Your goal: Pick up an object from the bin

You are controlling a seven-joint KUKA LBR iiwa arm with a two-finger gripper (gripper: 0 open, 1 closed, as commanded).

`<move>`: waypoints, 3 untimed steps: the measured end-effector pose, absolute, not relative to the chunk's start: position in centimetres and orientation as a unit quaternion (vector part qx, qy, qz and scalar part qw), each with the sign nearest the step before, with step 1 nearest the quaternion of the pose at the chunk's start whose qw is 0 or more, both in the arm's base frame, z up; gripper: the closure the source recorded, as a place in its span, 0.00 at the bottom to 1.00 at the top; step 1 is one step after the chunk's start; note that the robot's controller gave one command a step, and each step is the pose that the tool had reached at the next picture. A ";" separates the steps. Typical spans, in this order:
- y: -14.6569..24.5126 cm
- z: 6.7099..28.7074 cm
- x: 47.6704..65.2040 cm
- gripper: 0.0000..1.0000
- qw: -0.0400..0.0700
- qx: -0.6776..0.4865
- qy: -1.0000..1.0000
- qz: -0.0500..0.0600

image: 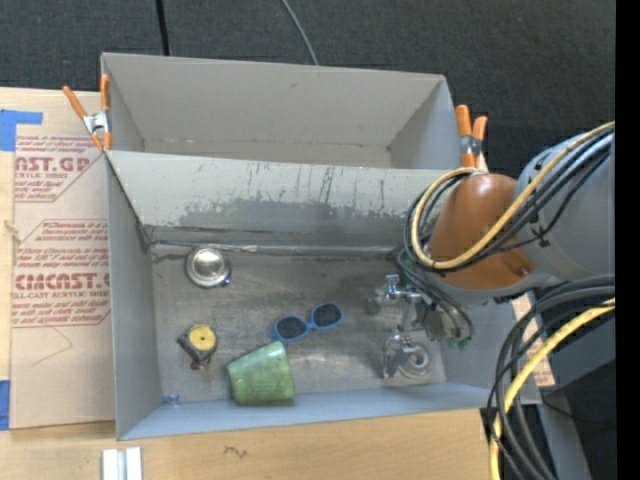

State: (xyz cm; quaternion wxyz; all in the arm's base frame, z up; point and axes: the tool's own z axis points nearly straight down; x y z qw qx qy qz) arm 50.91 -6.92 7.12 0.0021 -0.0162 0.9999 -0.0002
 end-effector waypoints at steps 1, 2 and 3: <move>9.6 7.6 49.4 0.00 0.000 -0.051 0.999 0.002; 16.2 7.3 48.9 0.00 0.007 -0.155 0.988 0.000; 20.1 7.3 48.8 0.00 0.006 -0.226 0.974 -0.002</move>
Offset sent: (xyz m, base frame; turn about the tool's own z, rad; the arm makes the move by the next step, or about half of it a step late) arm -0.0138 0.1594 0.0059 -0.0617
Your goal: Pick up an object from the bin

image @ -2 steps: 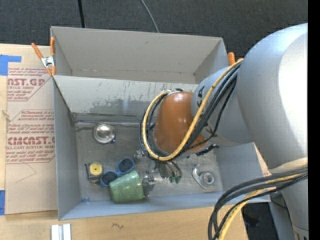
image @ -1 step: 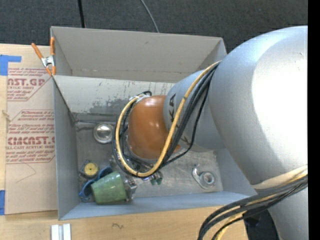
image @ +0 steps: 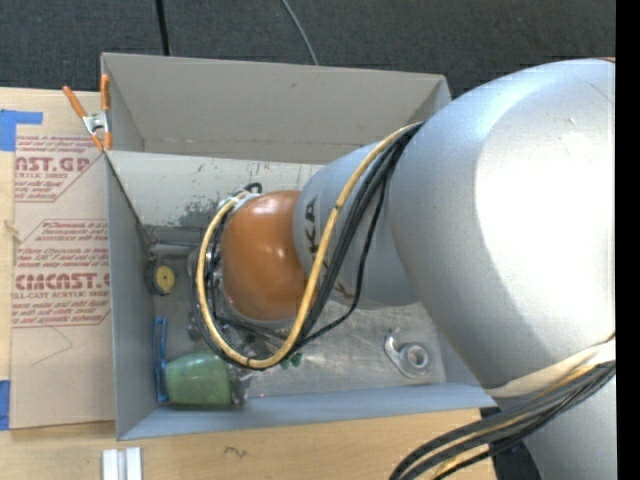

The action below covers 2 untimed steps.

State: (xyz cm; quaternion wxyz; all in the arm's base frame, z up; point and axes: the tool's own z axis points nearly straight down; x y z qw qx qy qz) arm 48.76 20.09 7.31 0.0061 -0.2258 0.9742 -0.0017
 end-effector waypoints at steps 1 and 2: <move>20.1 7.4 48.7 1.00 0.004 -0.228 0.974 -0.003; 20.8 30.3 50.1 1.00 0.005 -0.448 0.894 0.000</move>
Offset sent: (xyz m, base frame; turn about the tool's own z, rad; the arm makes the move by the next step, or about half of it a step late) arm 0.0000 0.0000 0.0000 0.0000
